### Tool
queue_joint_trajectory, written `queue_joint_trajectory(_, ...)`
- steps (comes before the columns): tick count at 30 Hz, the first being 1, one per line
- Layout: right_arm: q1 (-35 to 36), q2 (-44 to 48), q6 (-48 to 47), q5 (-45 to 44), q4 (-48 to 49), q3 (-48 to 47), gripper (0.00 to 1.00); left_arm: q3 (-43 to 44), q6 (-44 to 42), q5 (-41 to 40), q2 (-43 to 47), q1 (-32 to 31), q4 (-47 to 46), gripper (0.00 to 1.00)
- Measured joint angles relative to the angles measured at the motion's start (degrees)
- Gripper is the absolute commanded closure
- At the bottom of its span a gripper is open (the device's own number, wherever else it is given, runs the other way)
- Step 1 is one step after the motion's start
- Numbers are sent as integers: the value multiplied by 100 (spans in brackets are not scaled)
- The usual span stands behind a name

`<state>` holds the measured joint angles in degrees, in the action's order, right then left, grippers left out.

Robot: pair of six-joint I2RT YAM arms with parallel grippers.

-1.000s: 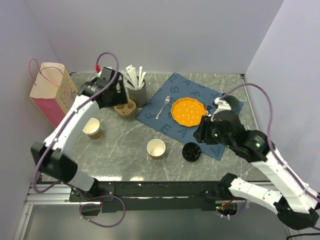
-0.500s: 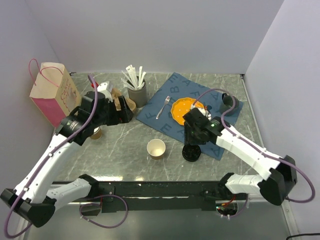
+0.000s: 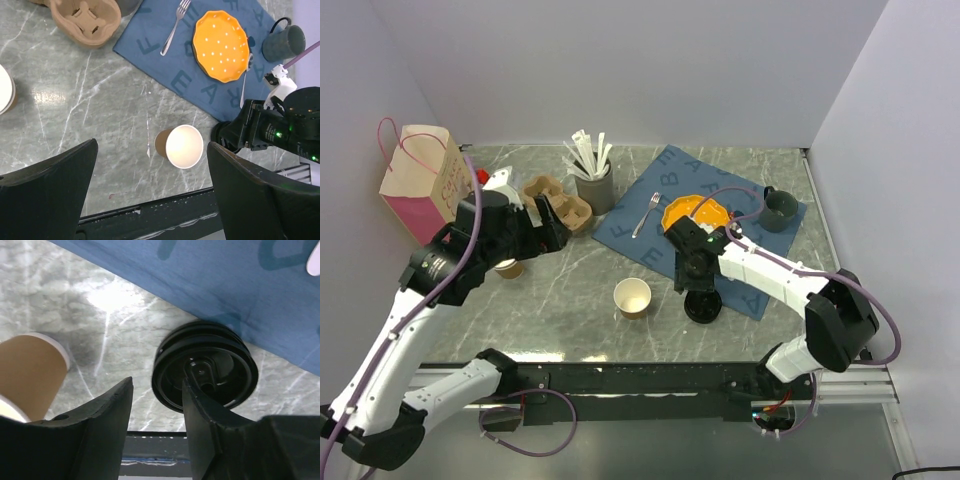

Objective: Pack the takeout coffee

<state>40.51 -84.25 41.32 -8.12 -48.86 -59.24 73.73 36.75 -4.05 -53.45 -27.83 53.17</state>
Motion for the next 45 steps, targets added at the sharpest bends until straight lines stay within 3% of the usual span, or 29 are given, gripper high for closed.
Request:
queue_joint_trajectory(9, 0, -468, 149, -26, 81, -20, 55, 57, 33, 35, 151, 0, 258, 3)
queue_joint_trajectory(19, 0, -518, 232, -162, 74, -72, 76, 55, -184, 269, 74, 0, 216, 3)
queue_joint_trajectory(30, 0, -431, 232, -157, 9, -76, 80, 157, -330, 275, -61, 0, 197, 3)
queue_joint_trajectory(39, 0, 501, 232, 7, 17, -79, 80, 188, -328, 334, -68, 0, 190, 1)
queue_joint_trajectory(45, -2, 953, 31, 271, -63, -341, 80, 254, -295, 782, -197, 0, 114, 8)
